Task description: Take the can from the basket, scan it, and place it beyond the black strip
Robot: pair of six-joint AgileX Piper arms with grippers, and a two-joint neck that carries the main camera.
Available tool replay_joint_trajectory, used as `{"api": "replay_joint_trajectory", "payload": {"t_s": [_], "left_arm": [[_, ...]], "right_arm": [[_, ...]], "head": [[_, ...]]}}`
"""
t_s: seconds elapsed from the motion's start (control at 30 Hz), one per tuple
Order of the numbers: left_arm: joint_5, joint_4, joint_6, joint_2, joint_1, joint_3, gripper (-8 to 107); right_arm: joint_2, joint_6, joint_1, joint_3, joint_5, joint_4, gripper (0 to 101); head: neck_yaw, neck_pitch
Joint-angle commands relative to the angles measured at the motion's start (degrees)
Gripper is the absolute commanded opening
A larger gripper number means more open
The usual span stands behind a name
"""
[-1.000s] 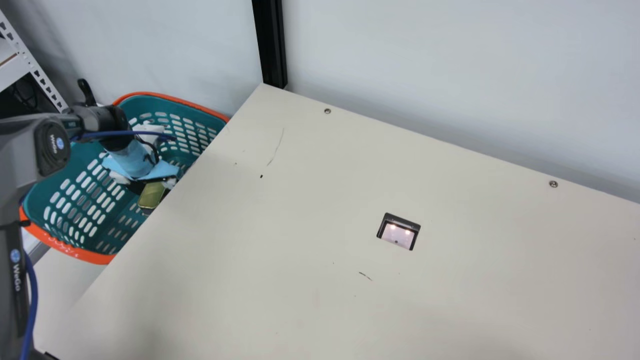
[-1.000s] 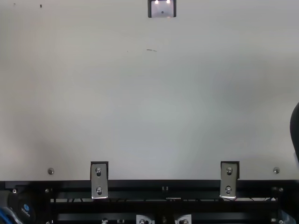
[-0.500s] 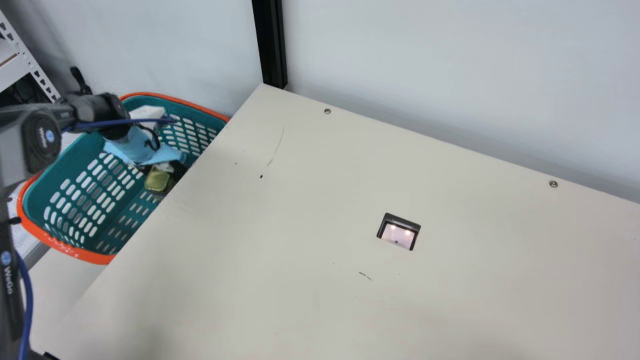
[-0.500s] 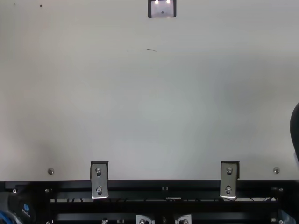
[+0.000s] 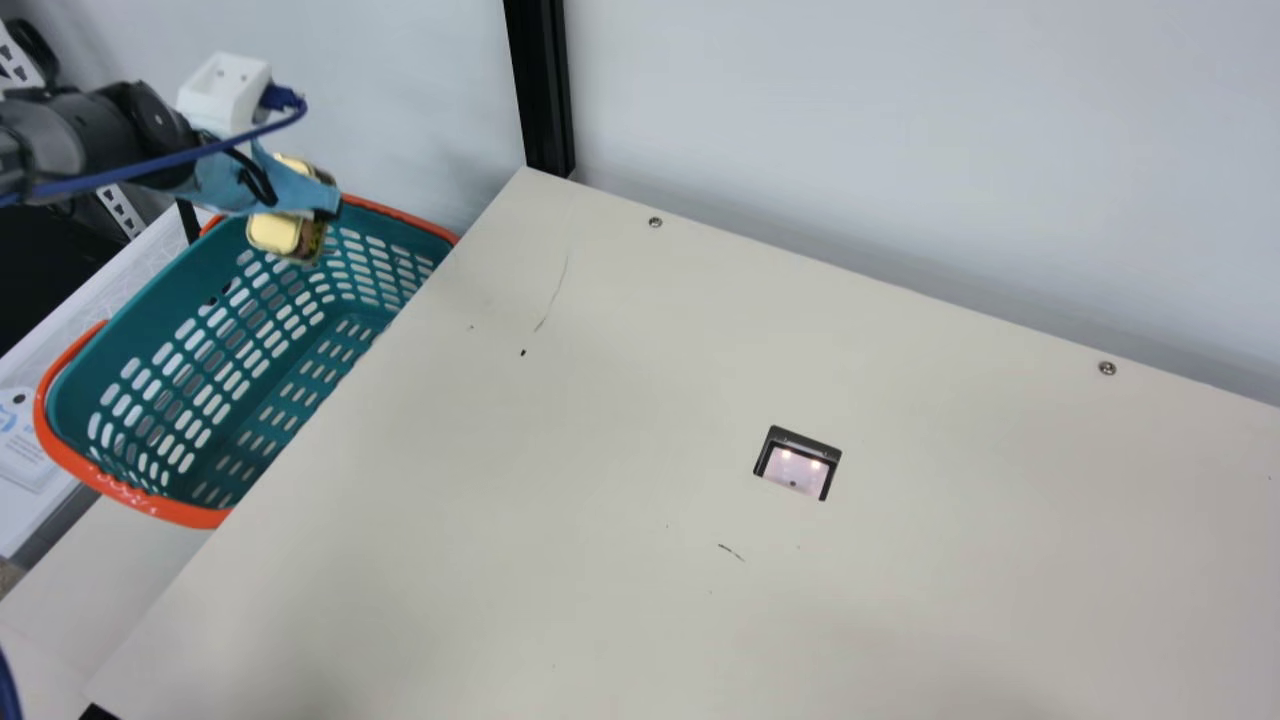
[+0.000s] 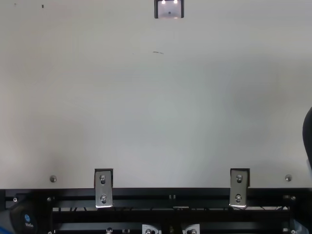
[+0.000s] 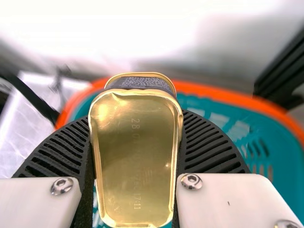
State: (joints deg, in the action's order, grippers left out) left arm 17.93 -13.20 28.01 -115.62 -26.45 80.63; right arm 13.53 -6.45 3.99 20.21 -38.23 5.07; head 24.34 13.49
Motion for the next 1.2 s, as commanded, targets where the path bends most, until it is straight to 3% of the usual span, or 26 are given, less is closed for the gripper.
{"api": "replay_joint_trajectory", "payload": {"t_s": [0.0,0.17,0.43,0.87,1.0,1.03,1.17], "left_arm": [[-3.2,2.18,-1.96,7.41,0.78,-2.49,10],[-2.34,5.56,-6.53,14.12,3.04,-4.51,10],[12.18,0.11,-9.32,20.9,7.04,-2.07,10],[35.83,-8.95,-10.91,26.5,8.51,1.43,10],[34.71,-5.65,-9.19,29.01,10.31,0.19,10],[36.06,-8.89,-10.21,28.21,9.71,0.51,10],[36.81,-8.15,-9.26,29.0,10.33,0.2,10]], "right_arm": [[0.0,0.0,0.0,0.0,0.0,0.0,101],[0.0,0.0,0.0,0.0,0.0,0.0,101],[0.0,0.0,0.0,0.0,0.0,0.0,101],[0.0,0.0,0.0,0.0,0.0,-0.06,101],[0.0,0.0,0.0,0.0,0.0,-0.06,101],[0.0,0.0,0.0,0.0,0.0,-0.06,101],[0.0,0.0,0.0,0.0,0.0,-0.06,101]], "head": [[0.36,1.29],[0.36,1.29],[0.36,1.29],[0.36,1.29],[0.36,1.29],[0.36,1.29],[0.36,1.29]]}}
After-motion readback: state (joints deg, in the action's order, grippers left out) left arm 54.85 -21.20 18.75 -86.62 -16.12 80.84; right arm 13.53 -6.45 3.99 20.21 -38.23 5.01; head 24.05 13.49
